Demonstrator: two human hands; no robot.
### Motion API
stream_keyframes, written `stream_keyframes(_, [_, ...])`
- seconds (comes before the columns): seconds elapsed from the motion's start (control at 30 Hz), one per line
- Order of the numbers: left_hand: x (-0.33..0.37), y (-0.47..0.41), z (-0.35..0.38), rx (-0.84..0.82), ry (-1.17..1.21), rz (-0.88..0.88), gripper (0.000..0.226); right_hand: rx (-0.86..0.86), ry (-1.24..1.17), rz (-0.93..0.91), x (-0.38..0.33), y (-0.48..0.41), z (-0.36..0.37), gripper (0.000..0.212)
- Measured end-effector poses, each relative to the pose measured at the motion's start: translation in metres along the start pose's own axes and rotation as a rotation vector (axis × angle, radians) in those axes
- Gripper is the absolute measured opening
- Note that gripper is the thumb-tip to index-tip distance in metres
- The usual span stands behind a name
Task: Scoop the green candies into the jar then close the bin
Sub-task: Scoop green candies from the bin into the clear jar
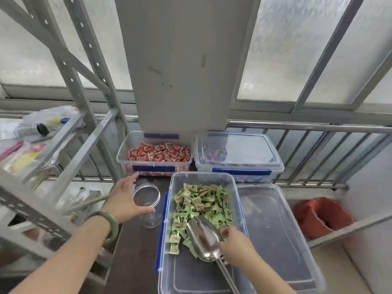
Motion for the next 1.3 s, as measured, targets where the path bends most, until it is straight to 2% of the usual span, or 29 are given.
stream_keyframes(0.1, [-0.016, -0.009, 0.023, -0.066, 0.102, -0.052, 0.127, -0.091, 0.172, 0.118, 0.009, -0.01, 0.035, 0.043])
stream_keyframes(0.2, [-0.027, -0.015, 0.047, -0.08, 0.237, -0.071, 0.125, -0.096, 0.233, 0.219, 0.019, -0.009, 0.055, 0.048])
stream_keyframes(0.3, [-0.034, -0.02, 0.054, -0.014, 0.351, -0.1, 0.119, -0.042, 0.299, 0.239, 0.02, -0.014, 0.059, 0.062])
stream_keyframes(0.4, [-0.033, -0.022, 0.057, 0.026, 0.422, -0.128, 0.108, -0.014, 0.285, 0.184, 0.017, -0.015, 0.06, 0.054])
stream_keyframes(0.53, [-0.026, -0.019, 0.049, 0.081, 0.421, -0.089, 0.095, -0.007, 0.057, 0.008, -0.009, -0.006, 0.043, 0.043])
stream_keyframes(0.6, [-0.024, -0.013, 0.039, 0.1, 0.406, -0.057, 0.092, -0.003, 0.063, -0.031, -0.018, 0.006, 0.023, 0.036])
stream_keyframes(0.73, [-0.026, 0.005, 0.028, 0.087, 0.362, 0.017, 0.091, -0.027, 0.191, 0.027, -0.001, 0.048, -0.011, 0.033])
stream_keyframes(0.9, [-0.034, 0.028, 0.033, 0.028, 0.251, 0.052, 0.089, -0.194, 0.248, 0.058, 0.021, 0.09, 0.012, 0.036])
stream_keyframes(1.07, [-0.03, 0.045, 0.045, -0.025, 0.206, 0.127, 0.082, -0.158, 0.244, 0.111, 0.018, 0.084, 0.031, 0.019])
stream_keyframes(1.3, [-0.03, 0.051, 0.06, -0.09, 0.166, 0.122, 0.091, -0.157, 0.287, 0.133, 0.006, 0.058, 0.046, 0.034])
Point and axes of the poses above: each hand's wrist, its own y-axis away from the middle knuckle, its own z-axis out of the palm, x = y × z, the point moved 8 cm from there along -y, towards the middle knuckle, and after that the axes turned 8 degrees about -x, right-handed, at the moved point
